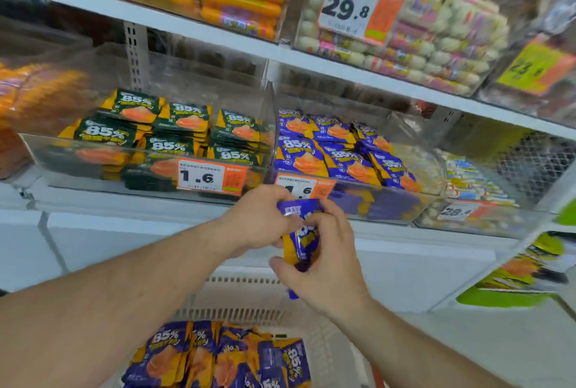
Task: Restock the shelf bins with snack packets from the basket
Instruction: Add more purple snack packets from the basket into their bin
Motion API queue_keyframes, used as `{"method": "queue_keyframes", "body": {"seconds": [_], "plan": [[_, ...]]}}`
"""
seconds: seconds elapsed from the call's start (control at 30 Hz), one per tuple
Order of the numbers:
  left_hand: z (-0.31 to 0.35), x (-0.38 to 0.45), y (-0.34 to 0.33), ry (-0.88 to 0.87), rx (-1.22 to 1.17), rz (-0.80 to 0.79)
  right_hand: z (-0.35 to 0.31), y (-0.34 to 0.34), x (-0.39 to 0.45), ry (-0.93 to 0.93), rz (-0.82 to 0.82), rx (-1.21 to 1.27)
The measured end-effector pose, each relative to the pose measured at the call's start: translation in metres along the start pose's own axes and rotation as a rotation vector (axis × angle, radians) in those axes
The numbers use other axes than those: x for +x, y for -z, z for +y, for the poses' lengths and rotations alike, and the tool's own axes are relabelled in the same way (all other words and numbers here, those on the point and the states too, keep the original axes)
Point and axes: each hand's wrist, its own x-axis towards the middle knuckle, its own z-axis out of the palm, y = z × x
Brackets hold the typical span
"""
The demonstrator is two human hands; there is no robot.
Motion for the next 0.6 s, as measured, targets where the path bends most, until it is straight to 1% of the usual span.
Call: {"method": "queue_keyframes", "body": {"seconds": [0.07,0.13,0.17,0.23,0.3,0.33,0.4,0.43,0.47,0.5,0.6], "plan": [[0.008,0.0,-0.004,-0.017,-0.08,0.03,0.003,0.003,0.004,0.021,0.05,-0.004],[0.012,0.004,-0.007,-0.063,-0.157,0.036,0.007,0.006,0.01,0.061,0.149,0.003],[0.013,0.006,-0.011,-0.11,-0.165,0.043,0.01,0.007,0.014,0.081,0.207,0.014],[0.016,0.012,-0.015,-0.237,-0.076,0.127,0.013,0.014,0.025,0.098,0.303,0.062],[0.019,0.015,-0.018,-0.349,0.043,0.225,0.013,0.027,0.039,0.085,0.355,0.092],[0.019,0.017,-0.018,-0.434,0.131,0.265,0.015,0.033,0.047,0.064,0.366,0.102],[0.017,0.021,-0.017,-0.629,0.441,0.388,0.021,0.047,0.066,0.021,0.393,0.081],[0.012,0.025,-0.016,-0.693,0.587,0.448,0.025,0.053,0.076,0.011,0.419,0.048],[0.008,0.029,-0.017,-0.72,0.707,0.486,0.03,0.059,0.088,0.007,0.444,0.005],[0.003,0.033,-0.017,-0.706,0.809,0.495,0.037,0.065,0.1,0.003,0.455,-0.046],[-0.009,0.046,-0.023,-0.574,1.036,0.415,0.062,0.083,0.137,-0.034,0.409,-0.181]]}}
